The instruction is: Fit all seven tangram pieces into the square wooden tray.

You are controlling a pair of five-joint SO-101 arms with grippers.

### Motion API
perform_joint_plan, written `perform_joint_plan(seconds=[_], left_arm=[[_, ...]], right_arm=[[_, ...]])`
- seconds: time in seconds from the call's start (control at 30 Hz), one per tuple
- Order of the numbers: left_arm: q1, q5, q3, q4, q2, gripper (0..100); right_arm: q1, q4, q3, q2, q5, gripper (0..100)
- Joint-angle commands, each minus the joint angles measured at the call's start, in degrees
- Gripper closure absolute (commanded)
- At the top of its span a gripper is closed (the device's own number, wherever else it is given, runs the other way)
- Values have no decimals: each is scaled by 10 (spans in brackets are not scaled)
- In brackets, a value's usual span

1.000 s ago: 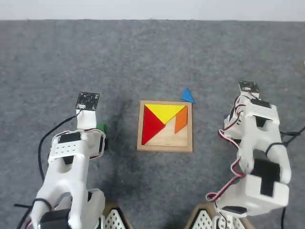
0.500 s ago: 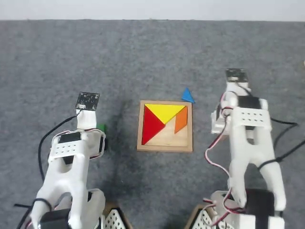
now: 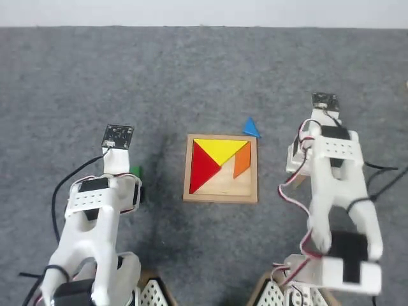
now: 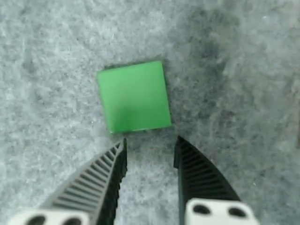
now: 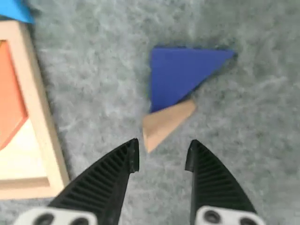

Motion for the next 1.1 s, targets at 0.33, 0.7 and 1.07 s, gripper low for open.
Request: perform_joint_plan(seconds=[0.33,0.7,1.07], left_arm=[[-4,-4,-4,-12,-22,829],[-4,-4,-3,-12,-22,829],[-3,-5,-4,-12,-22,829]], right_arm=[[5,-15,-106,154,-5,916],[-10,33,-104,86,-3,957],[-161,87,-108,-9,-35,958]])
